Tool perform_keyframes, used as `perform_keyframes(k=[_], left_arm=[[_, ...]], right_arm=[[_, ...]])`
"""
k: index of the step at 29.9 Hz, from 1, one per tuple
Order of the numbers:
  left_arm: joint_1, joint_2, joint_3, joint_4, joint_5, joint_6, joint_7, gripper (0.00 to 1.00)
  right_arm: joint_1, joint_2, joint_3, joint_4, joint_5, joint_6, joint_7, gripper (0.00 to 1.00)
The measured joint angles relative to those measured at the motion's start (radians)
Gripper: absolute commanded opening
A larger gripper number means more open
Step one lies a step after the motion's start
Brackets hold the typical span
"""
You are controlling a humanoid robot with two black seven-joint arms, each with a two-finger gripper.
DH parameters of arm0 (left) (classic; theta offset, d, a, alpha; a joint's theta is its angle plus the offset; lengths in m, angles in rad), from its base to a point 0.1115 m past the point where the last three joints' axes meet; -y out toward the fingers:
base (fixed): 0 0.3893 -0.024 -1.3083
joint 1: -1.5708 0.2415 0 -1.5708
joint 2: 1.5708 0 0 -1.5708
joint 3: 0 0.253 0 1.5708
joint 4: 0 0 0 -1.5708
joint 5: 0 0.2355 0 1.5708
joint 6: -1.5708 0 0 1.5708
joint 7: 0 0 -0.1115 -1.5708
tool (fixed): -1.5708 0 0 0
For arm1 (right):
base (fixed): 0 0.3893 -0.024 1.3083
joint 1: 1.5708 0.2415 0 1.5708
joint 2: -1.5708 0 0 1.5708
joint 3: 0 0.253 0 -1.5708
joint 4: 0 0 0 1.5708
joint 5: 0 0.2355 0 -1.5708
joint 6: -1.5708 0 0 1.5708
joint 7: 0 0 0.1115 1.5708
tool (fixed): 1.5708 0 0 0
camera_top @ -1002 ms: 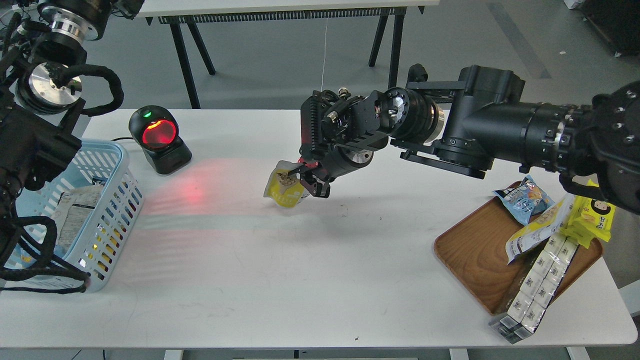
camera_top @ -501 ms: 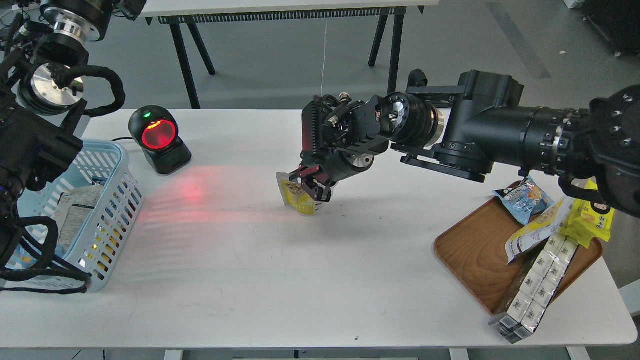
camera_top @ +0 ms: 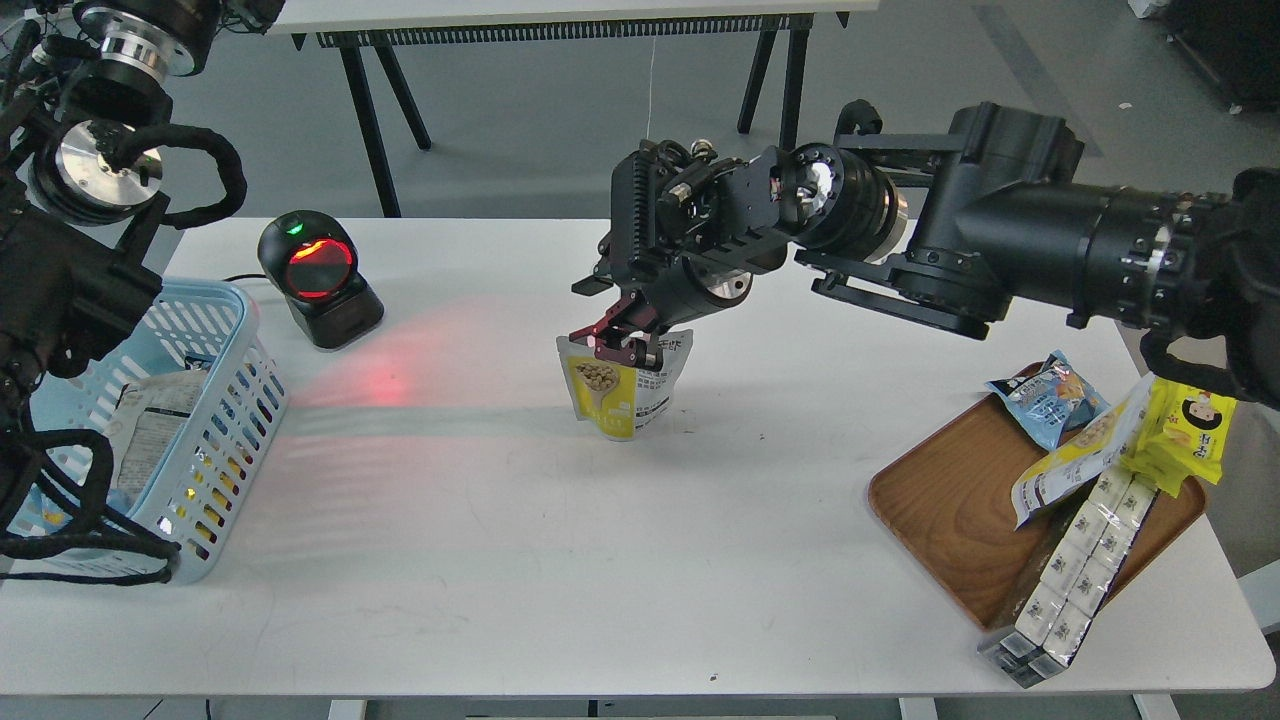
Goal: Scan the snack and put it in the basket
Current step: 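Lower the yellow packet upright onto the table and release it, then retract the right gripper and swing the left gripper toward the packet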
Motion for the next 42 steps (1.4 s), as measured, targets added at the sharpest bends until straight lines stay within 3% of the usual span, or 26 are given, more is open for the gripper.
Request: perform_keyframes(k=[8, 24, 32, 42], left_arm=[[-0.015, 0.002, 0.000, 0.000, 0.003, 0.000, 0.008, 1.00], [-0.038, 0.085, 0.055, -0.080, 0.300, 0.000, 0.012, 1.00], [-0.032, 0.191, 0.057, -0.320, 0.616, -0.001, 0.008, 0.99], [-0.053, 0.232, 0.057, -0.680, 1.117, 0.000, 0.003, 0.98]], right_arm=[[0.001, -0.122, 0.234, 0.005, 0.131, 0.083, 0.000, 0.99], [-0.057, -0.367, 0.328, -0.009, 0.970, 0.109, 0.000, 0.99], [-0.147, -0.444, 0.377, -0.044, 1.463, 0.099, 0.000, 0.99], [-0.345, -0.472, 0.603, -0.129, 1.978, 0.159, 0.000, 0.99]])
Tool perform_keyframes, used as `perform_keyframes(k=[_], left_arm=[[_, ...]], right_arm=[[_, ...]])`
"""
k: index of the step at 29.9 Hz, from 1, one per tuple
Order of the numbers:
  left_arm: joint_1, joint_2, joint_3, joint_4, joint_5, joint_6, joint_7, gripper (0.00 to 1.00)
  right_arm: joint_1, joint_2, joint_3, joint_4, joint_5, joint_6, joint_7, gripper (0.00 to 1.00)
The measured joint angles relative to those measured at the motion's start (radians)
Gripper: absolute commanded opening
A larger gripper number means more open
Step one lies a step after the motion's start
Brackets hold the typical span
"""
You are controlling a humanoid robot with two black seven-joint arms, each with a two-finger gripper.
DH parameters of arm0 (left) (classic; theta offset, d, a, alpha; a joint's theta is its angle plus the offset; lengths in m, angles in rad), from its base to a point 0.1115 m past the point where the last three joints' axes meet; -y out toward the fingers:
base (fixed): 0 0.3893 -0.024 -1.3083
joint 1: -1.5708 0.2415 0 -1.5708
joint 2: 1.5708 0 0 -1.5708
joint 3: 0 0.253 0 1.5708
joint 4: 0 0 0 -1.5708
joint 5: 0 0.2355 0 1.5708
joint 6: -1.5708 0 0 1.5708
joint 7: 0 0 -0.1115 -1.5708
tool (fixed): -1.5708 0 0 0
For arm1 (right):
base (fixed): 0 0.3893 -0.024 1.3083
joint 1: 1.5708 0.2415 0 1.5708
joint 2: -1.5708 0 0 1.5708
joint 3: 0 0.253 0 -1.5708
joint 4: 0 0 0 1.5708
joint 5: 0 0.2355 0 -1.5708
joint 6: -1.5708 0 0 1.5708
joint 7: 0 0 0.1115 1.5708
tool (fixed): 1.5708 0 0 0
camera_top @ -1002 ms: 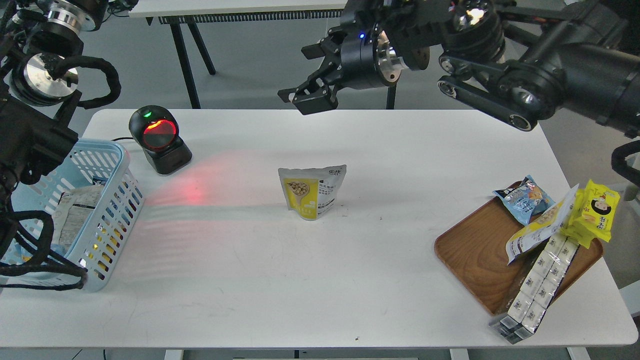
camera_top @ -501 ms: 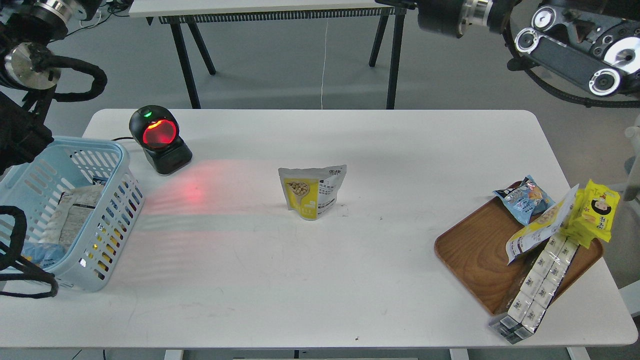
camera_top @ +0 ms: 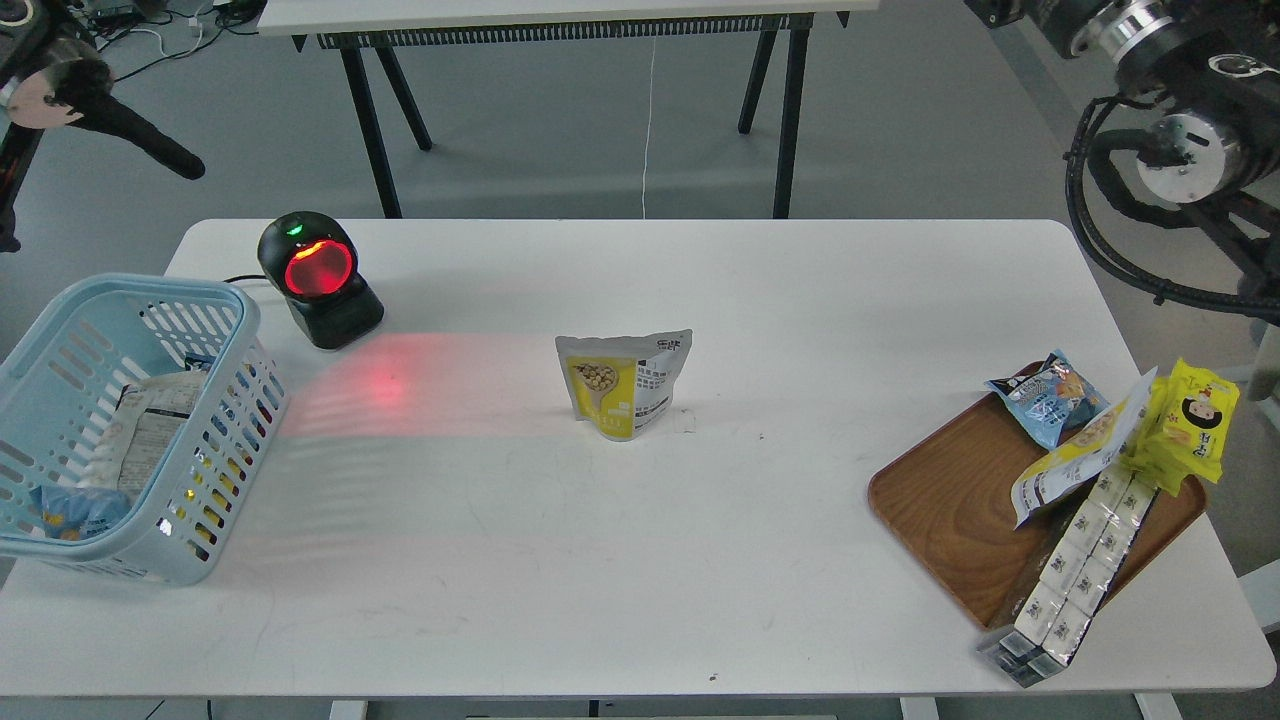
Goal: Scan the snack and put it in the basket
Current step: 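Retract the right gripper and swing the left gripper toward the packet, then grasp the yellow packet from above with the left gripper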
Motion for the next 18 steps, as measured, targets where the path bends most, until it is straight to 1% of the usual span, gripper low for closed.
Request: perform_keyframes(k=[5, 6, 9, 11, 13, 15, 18], left_arm=[[0.005, -0.017, 0.005, -0.144, 0.301, 0.000, -0.006, 0.98], [0.005, -0.025, 0.019, -0.169, 0.354, 0.000, -0.005, 0.98], [-0.004, -0.060, 0.115, -0.236, 0.525, 0.000, 0.000, 0.95], [-0.012, -0.085, 0.188, -0.277, 0.656, 0.000, 0.001, 0.93], [-0.014, -0.112, 0.239, -0.295, 0.776, 0.000, -0.001, 0.91], [-0.013, -0.147, 0.278, -0.301, 0.886, 0.000, -0.004, 0.88], [-0.009, -0.196, 0.349, -0.301, 1.030, 0.000, -0.007, 0.87]], right_arm=[[-0.114, 0.041, 0.192, -0.155, 0.201, 0.126, 0.000, 0.99], [-0.141, 0.056, 0.232, -0.180, 0.223, 0.156, -0.003, 0.99], [-0.221, 0.079, 0.353, -0.225, 0.253, 0.225, -0.033, 1.00], [-0.280, 0.093, 0.422, -0.234, 0.258, 0.239, -0.052, 1.00], [-0.322, 0.110, 0.462, -0.236, 0.259, 0.242, -0.060, 1.00], [-0.351, 0.126, 0.480, -0.232, 0.259, 0.243, -0.063, 1.00], [-0.373, 0.133, 0.485, -0.226, 0.259, 0.244, -0.064, 1.00]])
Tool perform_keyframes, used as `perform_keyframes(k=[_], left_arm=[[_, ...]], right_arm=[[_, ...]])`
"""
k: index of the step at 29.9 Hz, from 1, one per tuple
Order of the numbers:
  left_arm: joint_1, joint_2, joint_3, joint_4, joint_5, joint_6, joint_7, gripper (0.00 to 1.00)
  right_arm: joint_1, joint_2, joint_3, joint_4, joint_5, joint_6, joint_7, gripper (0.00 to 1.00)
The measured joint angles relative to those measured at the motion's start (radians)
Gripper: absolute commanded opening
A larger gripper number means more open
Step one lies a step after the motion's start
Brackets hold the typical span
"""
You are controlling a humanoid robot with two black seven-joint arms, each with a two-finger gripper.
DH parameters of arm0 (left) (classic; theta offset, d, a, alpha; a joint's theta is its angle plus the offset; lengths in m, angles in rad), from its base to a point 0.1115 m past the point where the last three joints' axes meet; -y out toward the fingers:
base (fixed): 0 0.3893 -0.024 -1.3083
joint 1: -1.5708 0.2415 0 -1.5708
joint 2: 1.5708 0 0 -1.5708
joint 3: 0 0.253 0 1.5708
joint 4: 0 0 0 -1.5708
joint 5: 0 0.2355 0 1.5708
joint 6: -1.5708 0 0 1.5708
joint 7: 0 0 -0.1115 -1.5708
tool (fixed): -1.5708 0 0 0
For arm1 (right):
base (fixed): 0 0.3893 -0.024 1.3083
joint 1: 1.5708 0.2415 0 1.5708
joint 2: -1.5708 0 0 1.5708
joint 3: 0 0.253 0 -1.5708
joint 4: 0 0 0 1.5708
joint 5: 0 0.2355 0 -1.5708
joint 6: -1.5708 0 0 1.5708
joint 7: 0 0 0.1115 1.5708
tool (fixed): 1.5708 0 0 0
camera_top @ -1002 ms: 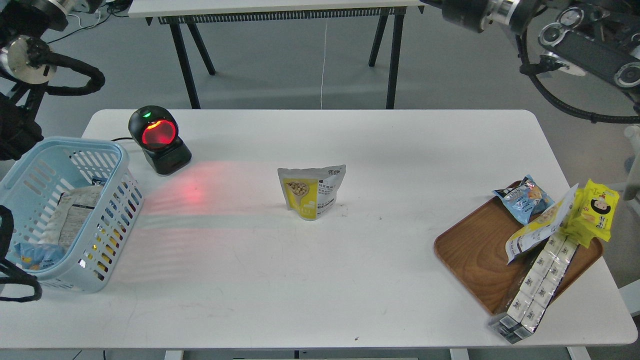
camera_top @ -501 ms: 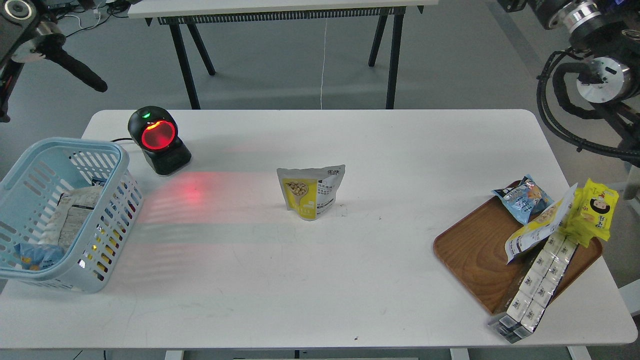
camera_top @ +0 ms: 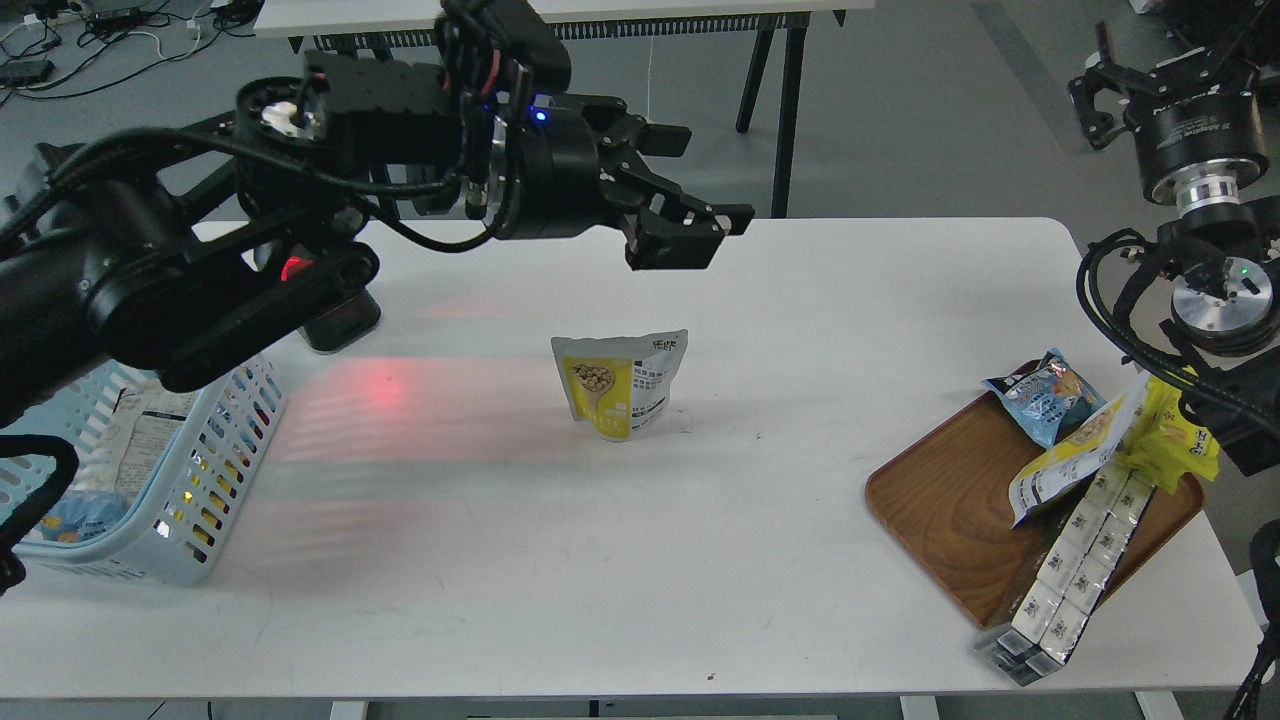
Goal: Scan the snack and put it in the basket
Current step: 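Grasp the yellow packet from above with the left gripper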
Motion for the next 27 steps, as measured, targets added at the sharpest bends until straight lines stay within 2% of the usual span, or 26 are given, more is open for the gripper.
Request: perform_keyframes(k=[4, 9, 13, 14, 17, 22, 27], left_arm=[[0.000, -0.021, 0.119, 0.016, 0.089, 0.000, -0.001, 0.82], [-0.002, -0.035, 0.224, 0.093, 0.098, 0.000, -0.002, 0.76], [-0.002, -0.037, 0.280, 0.146, 0.098, 0.000, -0.002, 0.76], [-0.002, -0.037, 0.289, 0.163, 0.099, 0.000, -0.002, 0.73], [-0.002, -0.036, 0.306, 0.201, 0.099, 0.004, -0.006, 0.56], [-0.001, -0.035, 0.330, 0.215, 0.099, 0.016, -0.047, 0.39], [0.000, -0.041, 0.335, 0.217, 0.099, 0.016, -0.056, 0.21]], right_arm=[[-0.006, 0.001, 0.001, 0.003, 0.000, 0.000, 0.000, 1.00], [-0.008, -0.004, 0.001, 0.015, 0.000, 0.000, 0.002, 1.00], [-0.010, -0.006, 0.002, 0.020, 0.001, 0.000, 0.003, 1.00], [-0.010, -0.006, 0.002, 0.021, 0.001, 0.000, 0.003, 1.00], [-0.010, -0.003, 0.003, 0.026, 0.001, 0.000, 0.004, 1.00], [-0.011, 0.001, 0.003, 0.034, 0.001, 0.000, 0.005, 0.99], [-0.010, 0.001, 0.002, 0.034, 0.001, 0.000, 0.005, 0.99]])
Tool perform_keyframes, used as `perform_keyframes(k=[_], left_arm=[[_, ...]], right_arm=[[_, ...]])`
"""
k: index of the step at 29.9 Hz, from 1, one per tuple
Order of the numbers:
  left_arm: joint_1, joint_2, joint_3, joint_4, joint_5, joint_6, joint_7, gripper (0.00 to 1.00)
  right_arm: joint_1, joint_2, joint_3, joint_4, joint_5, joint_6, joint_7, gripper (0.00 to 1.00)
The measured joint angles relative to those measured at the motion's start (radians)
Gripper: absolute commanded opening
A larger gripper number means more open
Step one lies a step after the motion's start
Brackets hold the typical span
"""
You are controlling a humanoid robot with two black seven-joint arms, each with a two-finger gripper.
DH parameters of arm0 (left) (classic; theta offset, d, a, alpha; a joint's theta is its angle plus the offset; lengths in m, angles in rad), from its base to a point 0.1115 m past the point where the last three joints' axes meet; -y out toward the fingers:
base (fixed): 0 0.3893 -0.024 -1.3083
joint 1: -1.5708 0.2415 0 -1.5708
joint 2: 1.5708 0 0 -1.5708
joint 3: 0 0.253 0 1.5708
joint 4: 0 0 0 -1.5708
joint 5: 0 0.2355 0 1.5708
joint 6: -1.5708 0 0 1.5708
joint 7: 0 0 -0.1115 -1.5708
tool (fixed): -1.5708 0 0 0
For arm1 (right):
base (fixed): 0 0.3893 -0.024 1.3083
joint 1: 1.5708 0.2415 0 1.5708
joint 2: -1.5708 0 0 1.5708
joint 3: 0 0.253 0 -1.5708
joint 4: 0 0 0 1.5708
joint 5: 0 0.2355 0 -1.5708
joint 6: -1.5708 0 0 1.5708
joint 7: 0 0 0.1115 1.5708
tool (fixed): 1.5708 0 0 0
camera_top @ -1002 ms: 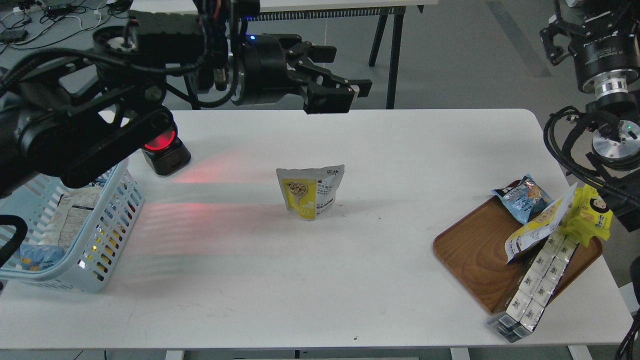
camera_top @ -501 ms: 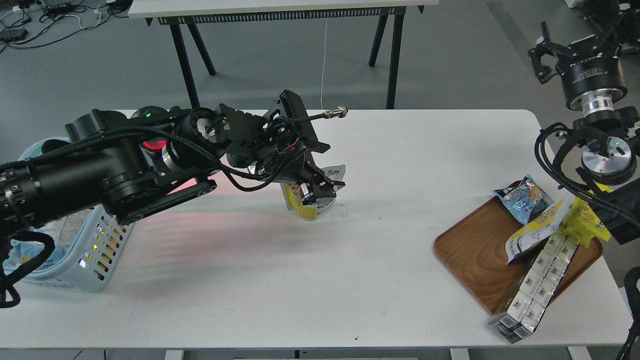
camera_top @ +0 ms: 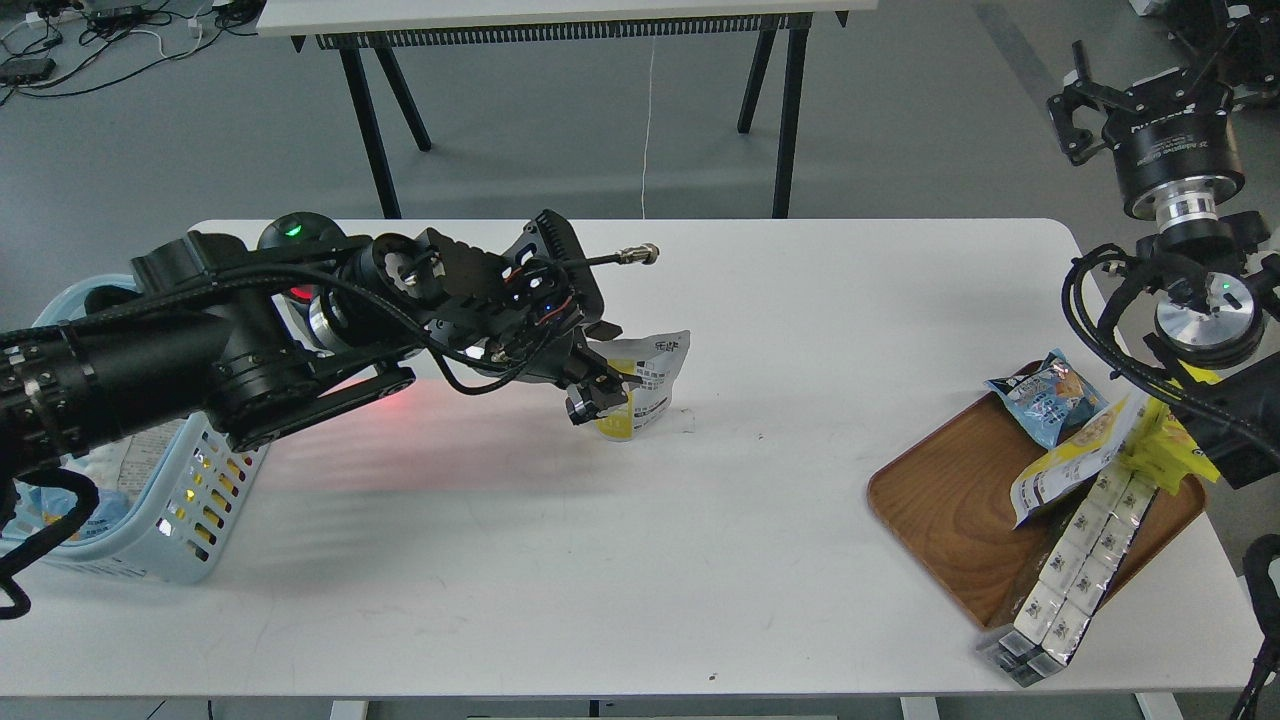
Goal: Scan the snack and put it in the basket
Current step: 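Grasp the yellow packet from above with the left gripper, then lift the packet and hold it in front of the scanner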
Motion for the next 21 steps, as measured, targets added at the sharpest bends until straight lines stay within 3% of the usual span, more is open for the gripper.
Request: perform_keyframes(k=[3, 7, 17, 21], left_arm=[[0.000, -0.003, 0.000, 0.006, 0.000, 0.000, -0.001, 0.16], [0.000, -0.003, -0.001, 0.016, 0.000, -0.001, 0.003, 0.01], [-0.003, 0.013, -0.020, 0.004, 0.000, -0.002, 0.011, 0.00], [-0.003, 0.052, -0.070, -0.055, 0.000, -0.006, 0.008, 0.00]], right_arm=[[0.000, 0.000, -0.001, -0.001, -0.001, 0.000, 0.000, 1.00], [0.000, 0.000, -0.001, -0.001, -0.001, 0.000, 0.001, 0.99], [0.002, -0.007, 0.000, -0.001, -0.001, 0.000, 0.004, 0.99], [0.004, -0.012, 0.002, -0.001, -0.001, 0.000, 0.005, 0.99]])
